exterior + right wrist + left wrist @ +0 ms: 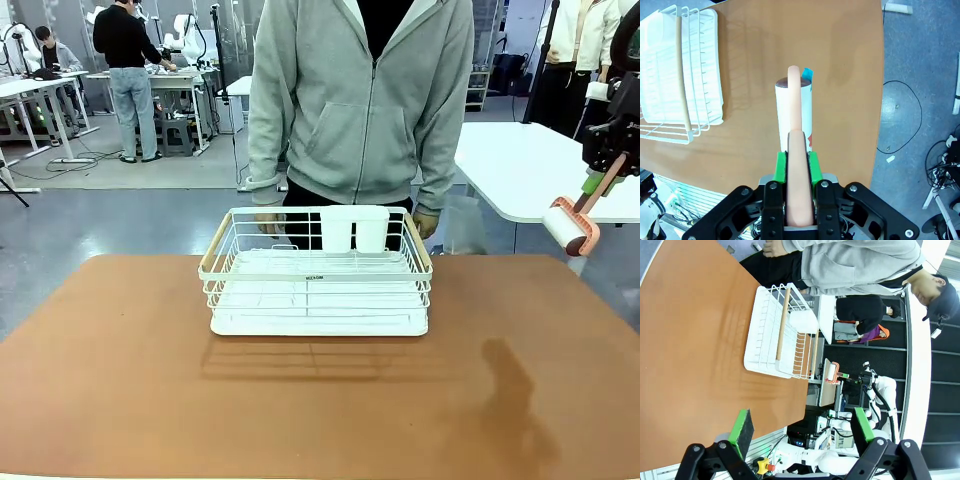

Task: Clean the table.
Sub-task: Place the Lint Roller down when the Dish drying rack is positioned in the middle of the table.

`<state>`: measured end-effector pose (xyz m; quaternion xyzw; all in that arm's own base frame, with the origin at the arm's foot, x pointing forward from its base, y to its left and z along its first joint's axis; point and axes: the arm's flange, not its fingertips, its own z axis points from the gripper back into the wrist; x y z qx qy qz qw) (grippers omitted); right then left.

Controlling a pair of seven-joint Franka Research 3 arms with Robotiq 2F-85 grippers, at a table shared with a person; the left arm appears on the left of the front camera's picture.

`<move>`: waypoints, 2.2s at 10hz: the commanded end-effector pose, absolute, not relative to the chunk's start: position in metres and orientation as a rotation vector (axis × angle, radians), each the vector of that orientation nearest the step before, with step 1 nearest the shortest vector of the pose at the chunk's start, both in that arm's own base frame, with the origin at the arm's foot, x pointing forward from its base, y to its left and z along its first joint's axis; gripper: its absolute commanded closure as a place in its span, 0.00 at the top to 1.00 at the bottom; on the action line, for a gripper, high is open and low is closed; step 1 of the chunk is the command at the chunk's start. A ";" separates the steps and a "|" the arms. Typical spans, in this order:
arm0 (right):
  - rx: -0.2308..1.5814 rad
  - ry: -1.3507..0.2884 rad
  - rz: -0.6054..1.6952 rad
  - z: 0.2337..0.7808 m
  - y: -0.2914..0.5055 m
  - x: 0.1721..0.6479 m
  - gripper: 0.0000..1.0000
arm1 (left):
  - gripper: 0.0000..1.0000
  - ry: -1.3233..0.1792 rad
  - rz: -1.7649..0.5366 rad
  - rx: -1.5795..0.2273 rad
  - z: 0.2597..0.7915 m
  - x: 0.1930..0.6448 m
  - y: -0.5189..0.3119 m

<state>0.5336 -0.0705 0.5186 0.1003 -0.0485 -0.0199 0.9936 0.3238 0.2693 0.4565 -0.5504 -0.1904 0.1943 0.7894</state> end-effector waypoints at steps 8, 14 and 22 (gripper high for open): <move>0.200 -0.104 -0.041 0.521 -0.071 0.535 0.21 | 1.00 -0.414 0.410 -1.196 0.458 0.321 0.271; 0.045 -0.161 -1.020 0.516 -0.015 0.574 0.21 | 1.00 -0.414 0.410 -1.196 0.458 0.321 0.271; 0.355 -0.129 -1.353 0.465 -0.013 0.629 0.21 | 1.00 -0.414 0.410 -1.196 0.458 0.321 0.271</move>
